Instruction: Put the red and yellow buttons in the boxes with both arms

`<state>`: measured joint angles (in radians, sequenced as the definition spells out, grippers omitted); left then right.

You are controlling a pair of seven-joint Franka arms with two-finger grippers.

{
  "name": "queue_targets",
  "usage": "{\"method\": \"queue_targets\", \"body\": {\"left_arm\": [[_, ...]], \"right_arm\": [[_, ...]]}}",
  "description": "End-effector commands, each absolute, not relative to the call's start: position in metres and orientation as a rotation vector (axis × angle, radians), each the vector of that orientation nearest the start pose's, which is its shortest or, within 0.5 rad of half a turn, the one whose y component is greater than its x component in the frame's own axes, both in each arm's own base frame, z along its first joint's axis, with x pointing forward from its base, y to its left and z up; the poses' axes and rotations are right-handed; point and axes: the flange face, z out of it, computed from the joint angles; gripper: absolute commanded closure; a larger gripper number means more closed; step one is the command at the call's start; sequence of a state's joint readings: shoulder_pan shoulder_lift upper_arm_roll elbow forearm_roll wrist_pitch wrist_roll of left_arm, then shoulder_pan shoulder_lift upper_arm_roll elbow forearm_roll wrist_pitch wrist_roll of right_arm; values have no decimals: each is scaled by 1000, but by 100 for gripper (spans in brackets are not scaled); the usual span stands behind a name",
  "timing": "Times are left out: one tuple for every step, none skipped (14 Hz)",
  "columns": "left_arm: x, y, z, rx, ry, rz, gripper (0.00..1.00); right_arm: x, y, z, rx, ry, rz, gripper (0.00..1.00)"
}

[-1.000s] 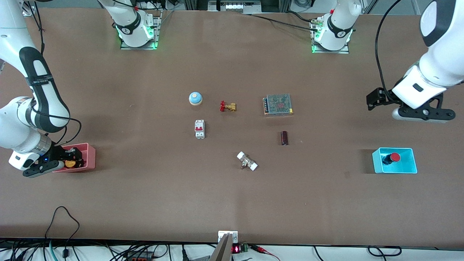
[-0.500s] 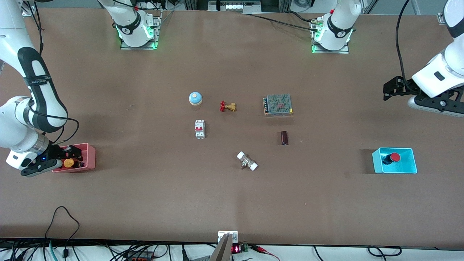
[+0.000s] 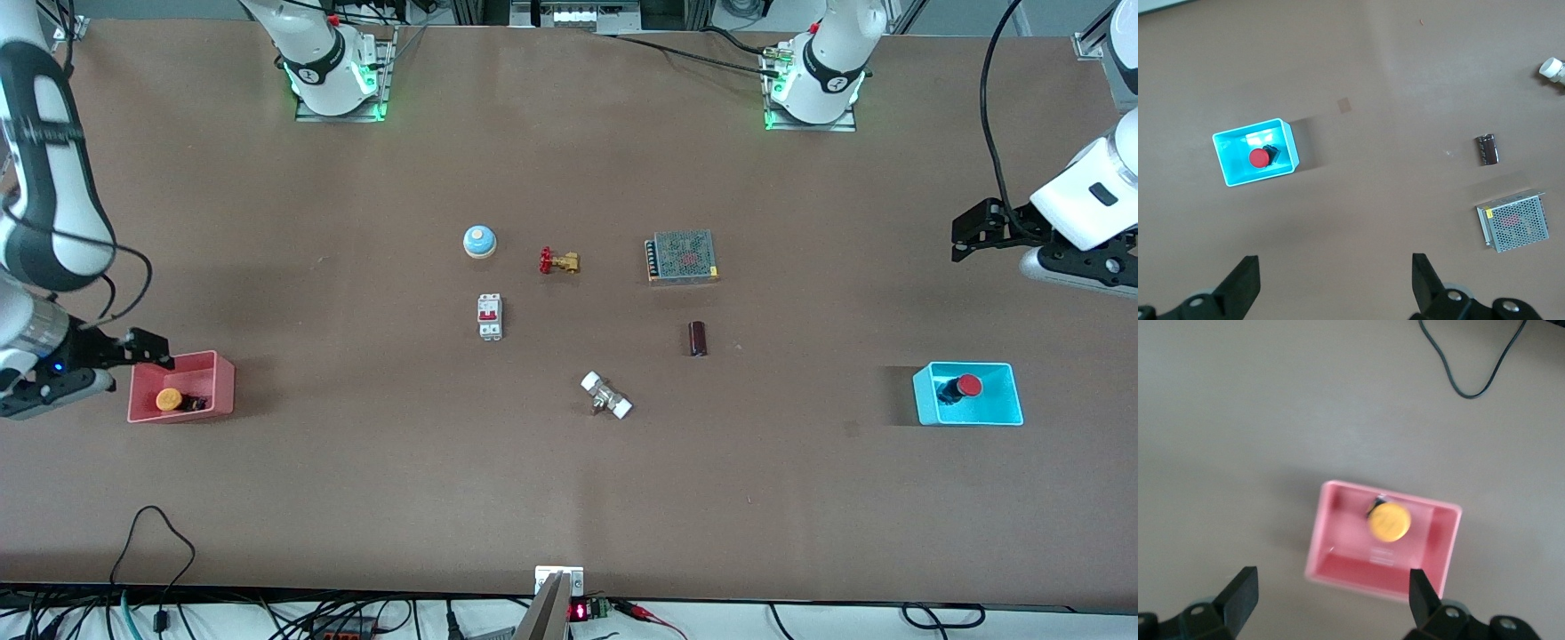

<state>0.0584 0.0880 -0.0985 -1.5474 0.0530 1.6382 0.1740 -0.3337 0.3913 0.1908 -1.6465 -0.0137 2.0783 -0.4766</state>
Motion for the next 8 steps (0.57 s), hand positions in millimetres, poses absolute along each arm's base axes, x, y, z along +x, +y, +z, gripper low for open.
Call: {"method": "queue_targets", "body": {"left_arm": [[584,-17,599,-3096,262,21,0],[580,-18,600,-3098,233,13,0],[579,-20,597,-3098,239,1,0],[575,-20,594,-3102,235,-23,0],[568,-13,591,-3100,214,-76,0],[560,-8,587,-3098,198,-95,0],[554,-10,588,-3098,195,-95,0],[553,-9,588,-3097,190,-92,0]], "right_arm": [[622,-37,479,-3104,-273,-13,0],[608,-13,508,-3120,-184,-15,0],[595,1,534,-3132,-123,-36,0],[584,15,552,-3141,-133,-33,0],[571,22,568,-3149,-146,-15,0],[559,27,581,-3154,-146,-7,0],[551,38,591,-3157,-152,-17,0],[547,46,595,-3159,-101,-17,0]]}}
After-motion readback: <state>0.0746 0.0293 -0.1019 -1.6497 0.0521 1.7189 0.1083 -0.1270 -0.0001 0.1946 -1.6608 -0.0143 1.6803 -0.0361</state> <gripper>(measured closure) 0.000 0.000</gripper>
